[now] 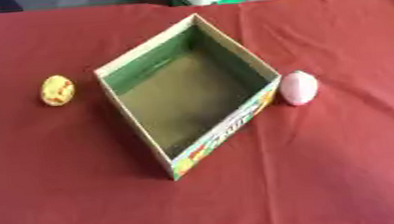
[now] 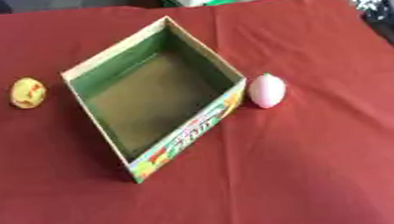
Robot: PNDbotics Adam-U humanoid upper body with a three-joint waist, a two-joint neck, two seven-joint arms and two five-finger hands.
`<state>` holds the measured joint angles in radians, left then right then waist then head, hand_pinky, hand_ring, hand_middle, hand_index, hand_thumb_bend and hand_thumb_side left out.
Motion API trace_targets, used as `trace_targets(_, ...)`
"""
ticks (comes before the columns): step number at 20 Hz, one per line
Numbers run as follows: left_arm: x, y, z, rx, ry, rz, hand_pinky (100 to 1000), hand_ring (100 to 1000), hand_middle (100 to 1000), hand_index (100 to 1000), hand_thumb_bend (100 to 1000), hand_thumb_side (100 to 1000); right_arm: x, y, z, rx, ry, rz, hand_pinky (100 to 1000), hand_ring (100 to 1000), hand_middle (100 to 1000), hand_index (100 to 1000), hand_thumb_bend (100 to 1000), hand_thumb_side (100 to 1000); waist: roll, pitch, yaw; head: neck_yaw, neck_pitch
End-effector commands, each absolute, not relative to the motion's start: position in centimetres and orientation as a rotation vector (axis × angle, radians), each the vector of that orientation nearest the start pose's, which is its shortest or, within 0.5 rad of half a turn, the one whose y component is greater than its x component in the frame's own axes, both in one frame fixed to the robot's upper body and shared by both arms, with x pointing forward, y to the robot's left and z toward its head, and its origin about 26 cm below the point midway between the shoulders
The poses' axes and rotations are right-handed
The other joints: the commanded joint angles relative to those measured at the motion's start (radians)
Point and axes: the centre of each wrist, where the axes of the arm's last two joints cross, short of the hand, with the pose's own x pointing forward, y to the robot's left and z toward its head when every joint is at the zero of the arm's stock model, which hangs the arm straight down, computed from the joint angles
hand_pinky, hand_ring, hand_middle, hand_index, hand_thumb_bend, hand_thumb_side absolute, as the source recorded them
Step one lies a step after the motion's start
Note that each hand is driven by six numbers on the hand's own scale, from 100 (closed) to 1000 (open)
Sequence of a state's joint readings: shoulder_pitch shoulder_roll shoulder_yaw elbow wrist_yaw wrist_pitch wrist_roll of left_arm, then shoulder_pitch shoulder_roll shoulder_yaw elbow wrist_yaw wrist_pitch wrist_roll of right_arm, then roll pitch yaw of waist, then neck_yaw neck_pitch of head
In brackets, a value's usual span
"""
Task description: Pick up objects on the table and place them in the box.
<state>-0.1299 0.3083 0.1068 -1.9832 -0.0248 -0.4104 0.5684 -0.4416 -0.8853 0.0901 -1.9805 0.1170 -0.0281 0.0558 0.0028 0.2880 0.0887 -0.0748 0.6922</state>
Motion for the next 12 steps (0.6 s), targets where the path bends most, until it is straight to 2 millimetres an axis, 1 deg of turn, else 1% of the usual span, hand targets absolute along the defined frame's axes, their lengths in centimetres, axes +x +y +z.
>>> trace_targets(1,27.98,30.29,16.58,0.479,-2.592,0.337,649,655,737,781,100,906,29.12,-30.33,30.59,-0.802,-2.124,1.262,817,880,749,923,349,962,0.0,-0.014,0.003,-0.006,-0.017)
trace_targets(2,27.97,30.28,16.57,0.478,-2.592,0.337,649,655,737,781,100,906,29.07,-30.33,30.76,-0.822,-2.095,1.3,817,881,752,923,354,973,0.0,-0.014,0.005,-0.007,-0.017)
trace_targets(4,27.96,30.26,16.53,0.476,-2.59,0.336,649,654,737,781,100,907,29.01,-30.29,30.96,-0.843,-2.037,1.371,817,885,750,937,365,947,0.0,-0.015,0.008,-0.01,-0.019)
trace_targets(5,27.96,30.25,16.51,0.475,-2.589,0.335,649,652,737,781,100,907,28.98,-30.28,31.01,-0.848,-2.01,1.401,817,889,747,947,363,916,0.0,-0.015,0.009,-0.011,-0.021)
trace_targets(6,27.96,30.24,16.51,0.474,-2.589,0.334,649,652,737,781,100,906,28.95,-30.27,31.08,-0.852,-1.978,1.436,817,891,751,949,365,924,0.0,-0.015,0.01,-0.013,-0.024)
trace_targets(12,28.0,30.14,16.54,0.465,-2.588,0.332,649,652,738,780,100,908,28.88,-30.02,31.41,-0.857,-1.834,1.582,823,905,762,963,410,856,-0.003,-0.015,0.014,-0.019,-0.032)
